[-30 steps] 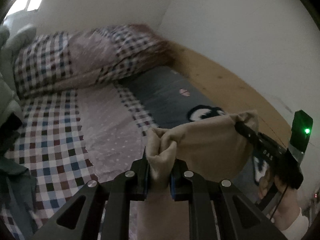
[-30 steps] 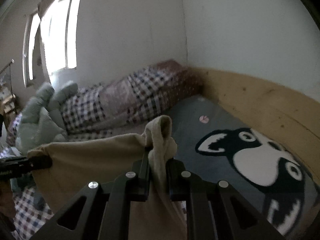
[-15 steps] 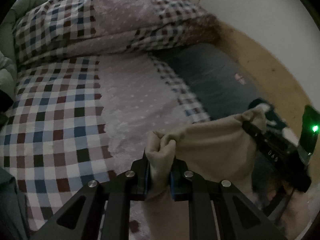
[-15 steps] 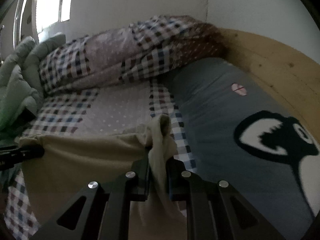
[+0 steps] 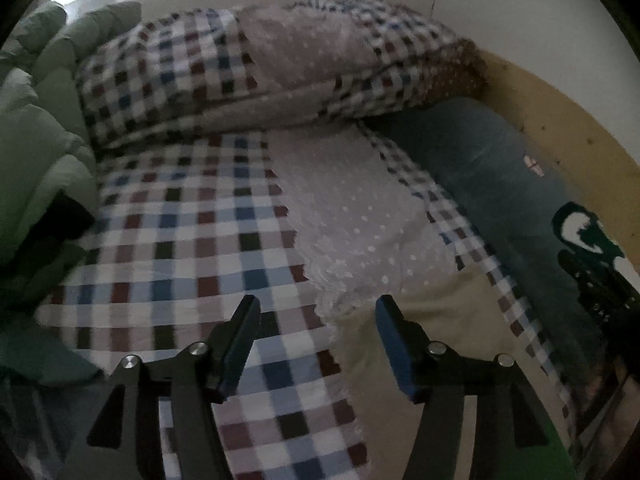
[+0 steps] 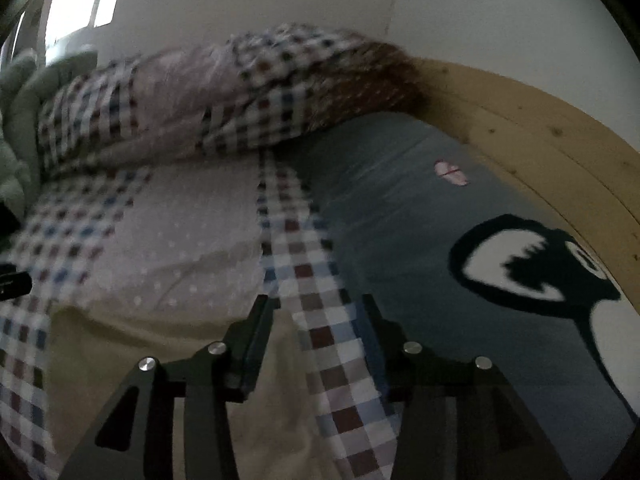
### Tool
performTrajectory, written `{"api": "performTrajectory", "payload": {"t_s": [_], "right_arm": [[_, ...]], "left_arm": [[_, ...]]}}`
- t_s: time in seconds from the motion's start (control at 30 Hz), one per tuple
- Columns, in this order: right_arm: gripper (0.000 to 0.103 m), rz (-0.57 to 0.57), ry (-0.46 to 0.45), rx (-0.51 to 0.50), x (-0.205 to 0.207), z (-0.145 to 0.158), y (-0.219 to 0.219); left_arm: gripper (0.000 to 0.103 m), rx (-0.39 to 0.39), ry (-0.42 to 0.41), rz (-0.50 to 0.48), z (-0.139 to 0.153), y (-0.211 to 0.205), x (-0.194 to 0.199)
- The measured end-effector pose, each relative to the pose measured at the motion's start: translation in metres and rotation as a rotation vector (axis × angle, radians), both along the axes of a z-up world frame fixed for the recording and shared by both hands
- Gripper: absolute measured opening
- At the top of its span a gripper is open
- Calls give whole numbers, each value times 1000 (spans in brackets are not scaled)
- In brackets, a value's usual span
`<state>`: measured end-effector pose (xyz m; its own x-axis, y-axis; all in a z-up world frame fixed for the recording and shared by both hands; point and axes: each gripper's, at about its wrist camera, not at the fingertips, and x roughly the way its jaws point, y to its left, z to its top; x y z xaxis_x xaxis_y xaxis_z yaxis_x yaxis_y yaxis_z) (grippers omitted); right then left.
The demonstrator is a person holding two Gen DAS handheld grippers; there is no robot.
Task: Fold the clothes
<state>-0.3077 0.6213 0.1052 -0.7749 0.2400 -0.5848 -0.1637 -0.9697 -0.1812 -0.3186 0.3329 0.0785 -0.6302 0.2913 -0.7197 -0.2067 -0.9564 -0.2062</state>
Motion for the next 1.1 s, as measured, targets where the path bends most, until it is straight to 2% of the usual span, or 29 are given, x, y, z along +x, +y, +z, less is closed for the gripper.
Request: {"api": "performTrajectory", "payload": {"t_s": [0.13, 0.23, 0.3, 0.43, 0.67, 0.77, 0.93, 1.1], "right_arm": [[47, 11, 53, -67, 36, 32, 1], [47, 57, 81, -116, 78, 63, -10], [49, 84, 120, -141, 112, 86, -22], [57, 135, 193, -199, 185, 140, -49], [66, 255, 327, -196, 310, 228, -112], [88, 286, 379, -195, 362, 260, -138], [95, 327, 421, -194, 431, 299, -173], [102, 364, 484, -182, 494, 327, -207]], "left_arm": [[73, 32, 75, -1, 37, -28, 39], [77, 84, 116, -39, 71, -47, 77], [84, 103, 161, -69, 97, -61, 108], [85, 130, 239, -94, 143, -93, 174], [85, 191, 329, -109, 216, -152, 290], [86, 204, 367, -107, 241, -176, 336], [86, 196, 458, -95, 276, -217, 410], [88, 177, 534, -63, 295, -263, 468]]}}
